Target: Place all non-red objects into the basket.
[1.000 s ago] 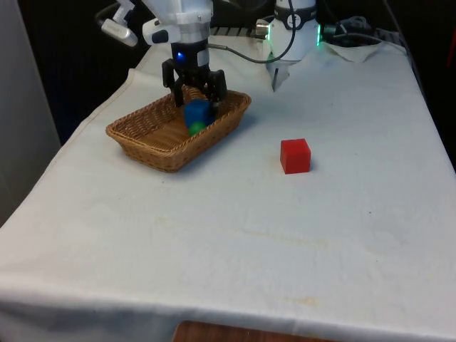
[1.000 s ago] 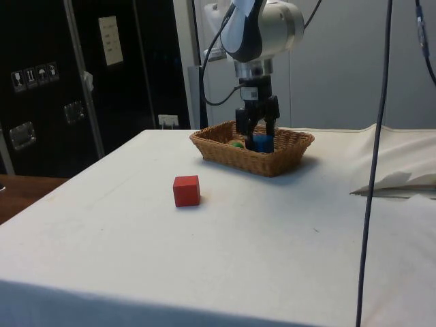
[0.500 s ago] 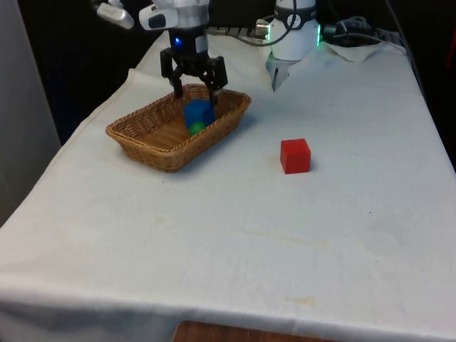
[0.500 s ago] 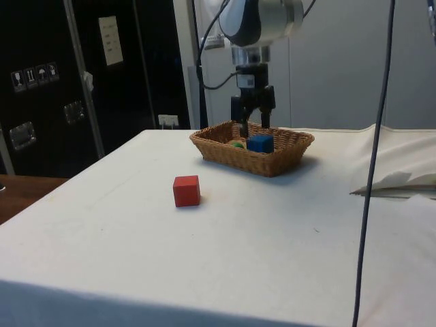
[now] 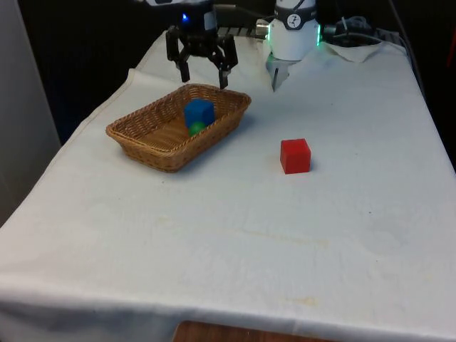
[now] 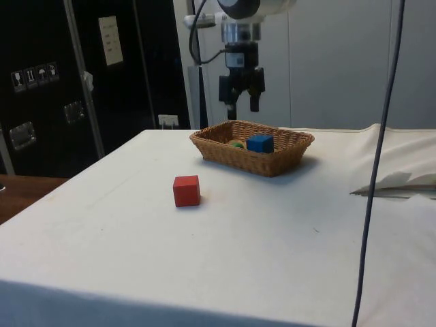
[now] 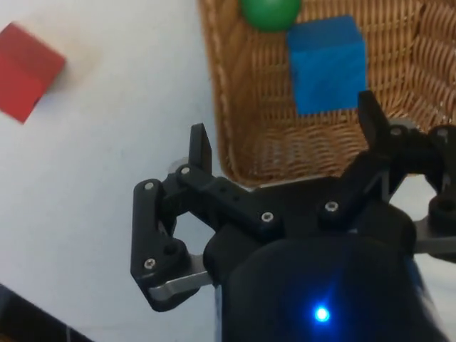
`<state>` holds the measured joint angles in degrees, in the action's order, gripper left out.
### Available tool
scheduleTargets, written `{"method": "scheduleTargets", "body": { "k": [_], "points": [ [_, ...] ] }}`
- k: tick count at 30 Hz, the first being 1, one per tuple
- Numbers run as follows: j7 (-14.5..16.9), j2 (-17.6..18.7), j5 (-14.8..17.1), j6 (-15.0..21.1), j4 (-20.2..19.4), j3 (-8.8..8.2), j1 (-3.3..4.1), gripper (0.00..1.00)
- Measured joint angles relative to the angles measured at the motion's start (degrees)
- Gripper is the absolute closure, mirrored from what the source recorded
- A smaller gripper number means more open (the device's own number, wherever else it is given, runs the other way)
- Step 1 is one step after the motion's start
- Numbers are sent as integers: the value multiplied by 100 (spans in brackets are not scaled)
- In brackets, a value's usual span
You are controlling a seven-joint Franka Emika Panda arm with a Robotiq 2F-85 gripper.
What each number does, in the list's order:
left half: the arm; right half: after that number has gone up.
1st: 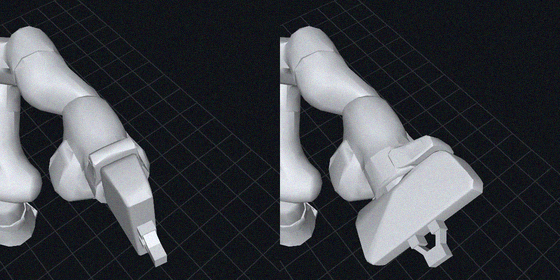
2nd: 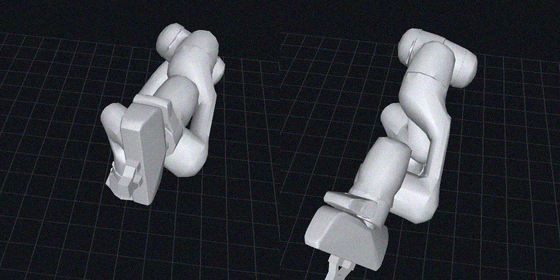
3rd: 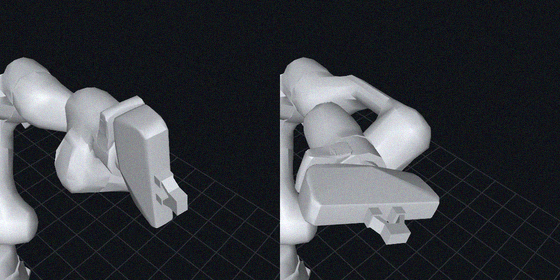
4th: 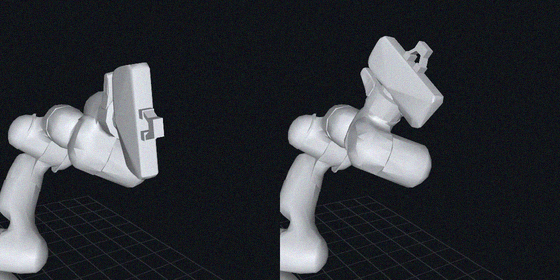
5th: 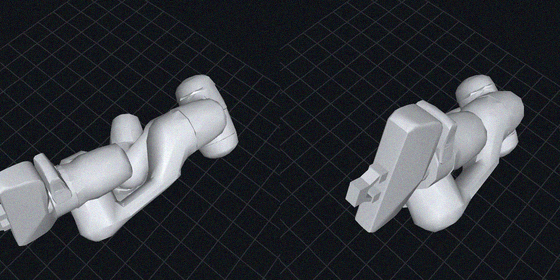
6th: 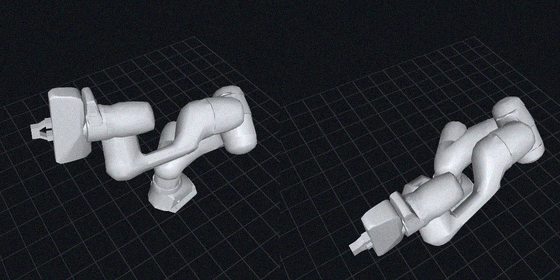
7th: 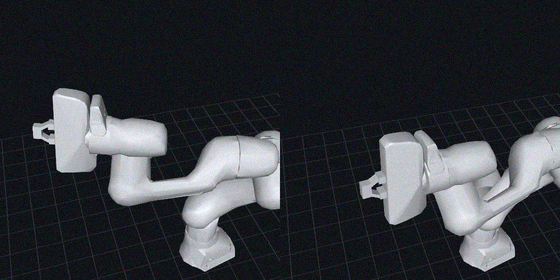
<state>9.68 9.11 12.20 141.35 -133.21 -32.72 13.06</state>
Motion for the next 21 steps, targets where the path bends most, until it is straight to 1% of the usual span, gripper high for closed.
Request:
{"method": "scheduleTargets", "body": {
  "k": [4,9,11,21],
  "points": [
    [-195,-252,-223,-189,34,97,34,0],
    [-309,-418,-367,-309,52,172,52,0],
    [-332,-516,-424,-372,63,235,57,0],
    [-384,-768,-579,-596,132,395,74,0]
  ]
}}
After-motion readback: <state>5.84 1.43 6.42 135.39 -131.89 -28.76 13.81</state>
